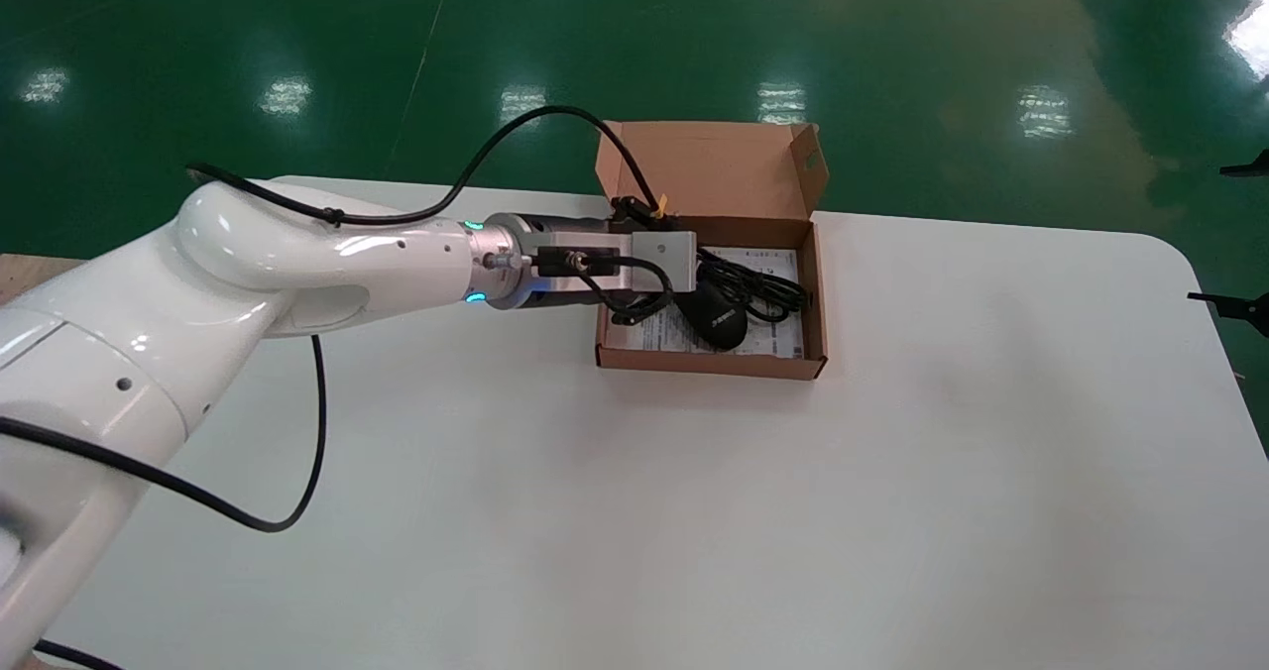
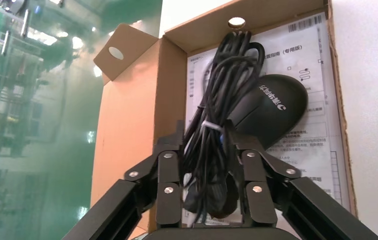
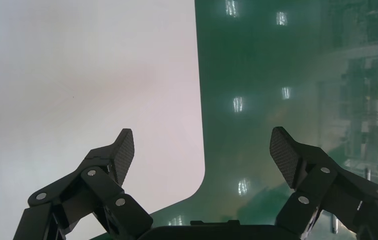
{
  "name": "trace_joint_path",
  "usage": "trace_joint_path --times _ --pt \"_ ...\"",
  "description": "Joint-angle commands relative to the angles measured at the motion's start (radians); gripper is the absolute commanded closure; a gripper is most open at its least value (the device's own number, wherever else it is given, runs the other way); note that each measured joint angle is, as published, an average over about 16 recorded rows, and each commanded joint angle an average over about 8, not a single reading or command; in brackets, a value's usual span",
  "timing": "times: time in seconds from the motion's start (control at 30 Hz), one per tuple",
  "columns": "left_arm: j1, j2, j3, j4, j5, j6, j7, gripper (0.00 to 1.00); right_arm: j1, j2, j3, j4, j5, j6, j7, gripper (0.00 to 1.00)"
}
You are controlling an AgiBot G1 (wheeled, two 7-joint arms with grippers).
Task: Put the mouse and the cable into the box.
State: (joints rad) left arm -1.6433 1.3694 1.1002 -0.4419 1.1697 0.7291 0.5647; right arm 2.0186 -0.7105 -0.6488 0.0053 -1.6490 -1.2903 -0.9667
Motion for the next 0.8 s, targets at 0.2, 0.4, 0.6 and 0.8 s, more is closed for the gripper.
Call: trace_joint_path --times 0.2,0.4,0.6,0.8 --pt "0.000 0.000 -0.006 0.003 0.003 0.005 0.002 0.00 0.000 -0.002 0.001 0.001 0.001 0.004 0.000 0.00" --pt "0.000 -0.003 -0.010 0.002 0.004 0.009 0.002 0.00 -0.003 -0.002 0.002 0.006 0.005 0.005 0.003 0.00" --pt "0.022 -0.031 -0.042 -0.030 -0.013 0.038 -0.028 0.00 -0.043 0.002 0.018 0.061 0.044 -0.003 0.053 0.00" --pt "0.076 -0.103 -0.119 -0.110 -0.055 0.110 -0.099 0.00 -0.133 0.012 0.053 0.182 0.131 -0.023 0.162 0.00"
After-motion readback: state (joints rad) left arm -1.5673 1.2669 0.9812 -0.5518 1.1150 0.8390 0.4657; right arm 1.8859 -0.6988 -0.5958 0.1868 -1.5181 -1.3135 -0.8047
